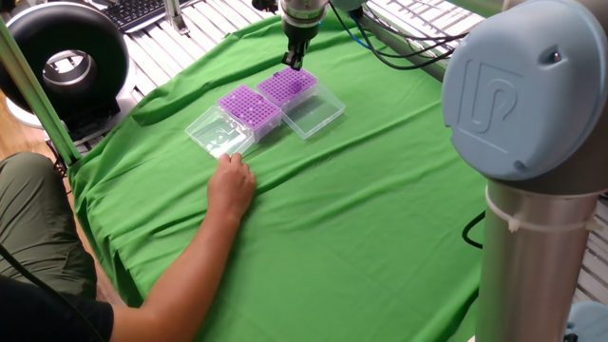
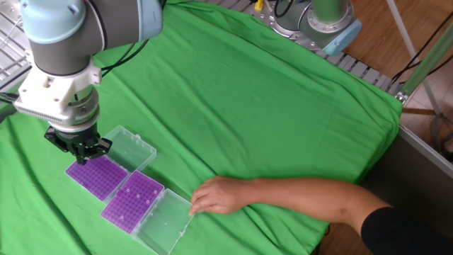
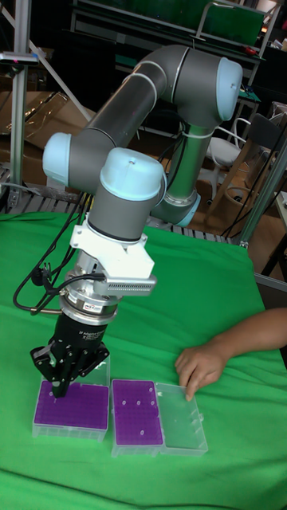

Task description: Insert a small pipette tip into the holder for small pipette tips

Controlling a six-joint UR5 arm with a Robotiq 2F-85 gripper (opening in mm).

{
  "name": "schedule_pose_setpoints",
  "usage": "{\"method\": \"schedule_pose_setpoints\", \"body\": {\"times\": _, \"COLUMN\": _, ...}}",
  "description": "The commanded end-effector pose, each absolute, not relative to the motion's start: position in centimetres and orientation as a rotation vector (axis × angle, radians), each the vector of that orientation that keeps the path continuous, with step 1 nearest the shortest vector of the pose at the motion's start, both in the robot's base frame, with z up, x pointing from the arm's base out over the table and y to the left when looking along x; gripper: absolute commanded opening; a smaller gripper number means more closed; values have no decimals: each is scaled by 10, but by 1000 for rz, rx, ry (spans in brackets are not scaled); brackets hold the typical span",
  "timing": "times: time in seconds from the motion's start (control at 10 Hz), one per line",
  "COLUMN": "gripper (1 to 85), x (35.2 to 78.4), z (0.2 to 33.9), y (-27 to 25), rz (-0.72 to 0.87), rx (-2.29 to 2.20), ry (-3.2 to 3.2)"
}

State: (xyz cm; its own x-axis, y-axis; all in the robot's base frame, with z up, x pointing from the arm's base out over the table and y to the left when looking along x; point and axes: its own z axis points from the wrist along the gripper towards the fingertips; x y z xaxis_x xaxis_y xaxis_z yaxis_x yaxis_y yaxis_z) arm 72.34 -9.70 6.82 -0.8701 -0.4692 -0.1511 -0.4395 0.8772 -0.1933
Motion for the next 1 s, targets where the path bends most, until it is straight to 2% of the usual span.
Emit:
{"method": "schedule_pose_setpoints", "body": {"times": 0.0, "gripper": 10, "x": 722, "z": 67, "y": -96, "rz": -203, "rx": -681, "ry": 2855}}
{"method": "schedule_pose_setpoints", "body": {"times": 0.9, "gripper": 10, "x": 713, "z": 67, "y": -98, "rz": -192, "rx": -683, "ry": 2863}}
